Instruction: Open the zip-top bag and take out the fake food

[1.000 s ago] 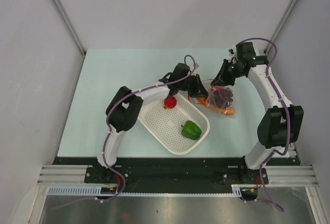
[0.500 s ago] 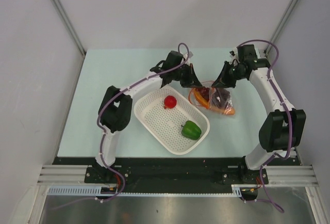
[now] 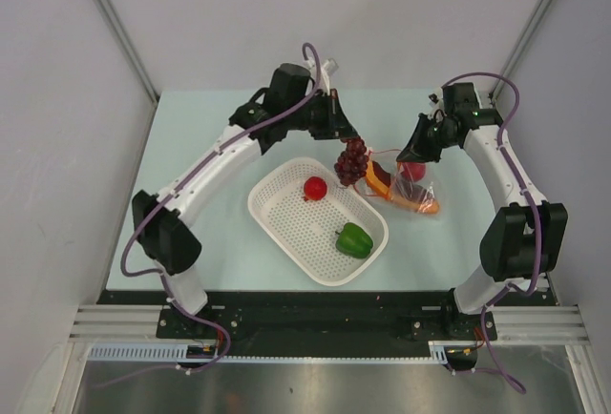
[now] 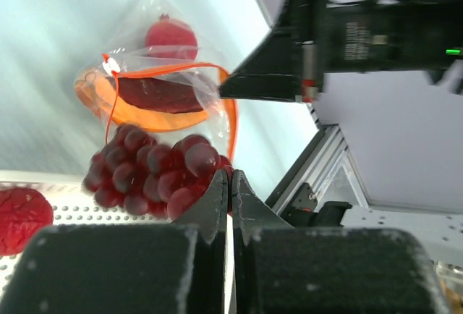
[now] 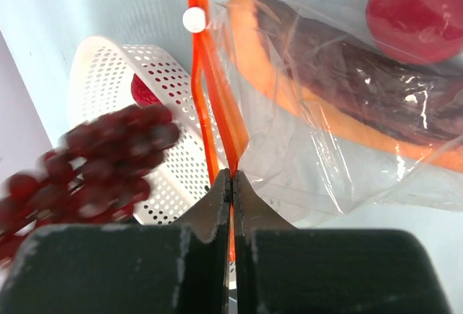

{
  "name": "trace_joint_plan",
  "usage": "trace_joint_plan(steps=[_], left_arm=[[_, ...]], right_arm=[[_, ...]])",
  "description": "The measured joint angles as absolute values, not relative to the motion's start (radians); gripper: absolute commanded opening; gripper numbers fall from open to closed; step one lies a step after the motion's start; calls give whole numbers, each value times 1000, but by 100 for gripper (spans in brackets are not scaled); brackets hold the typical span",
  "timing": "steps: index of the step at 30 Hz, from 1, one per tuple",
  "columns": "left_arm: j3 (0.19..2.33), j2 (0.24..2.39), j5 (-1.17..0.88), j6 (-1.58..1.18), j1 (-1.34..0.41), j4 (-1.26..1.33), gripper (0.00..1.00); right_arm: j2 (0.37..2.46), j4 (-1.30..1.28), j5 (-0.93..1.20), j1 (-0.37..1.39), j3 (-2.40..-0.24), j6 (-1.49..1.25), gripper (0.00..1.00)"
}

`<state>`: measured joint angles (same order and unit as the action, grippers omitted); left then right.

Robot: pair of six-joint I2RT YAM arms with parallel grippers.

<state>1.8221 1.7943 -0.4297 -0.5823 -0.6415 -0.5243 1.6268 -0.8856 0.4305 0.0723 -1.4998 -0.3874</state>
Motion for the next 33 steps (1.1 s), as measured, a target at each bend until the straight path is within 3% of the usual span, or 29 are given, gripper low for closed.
trace_joint_plan(steps=[9,12,16,19,24,28,33], left_arm=[[1653,1517,-402,-611,-641,-533,1],[1519,1424,-388,-631,-641,-517,15],[1340,1357,-361,-669,-641,-505,45],[1277,1361,-340,-688,-641,-516,54],[1294,1393,-318,-699,-659,-528,53],[1316,1439,-367,-716,-677,-436,36],[1316,1573,-468,-805,-684,-226,25]], right_arm=[[1627,-885,430,70,-1499,-386,0],[1627,-885,431,70,-1499,-386,0],[1627,-884,434,70,-1499,-386,0],[1627,-885,434,70,-1499,-386,0],[1626,-885,434,79,-1499,-387,0],[1618,-885,436,102,-1499,-389,0],[1597,-884,454,138,-1499,-403,0]])
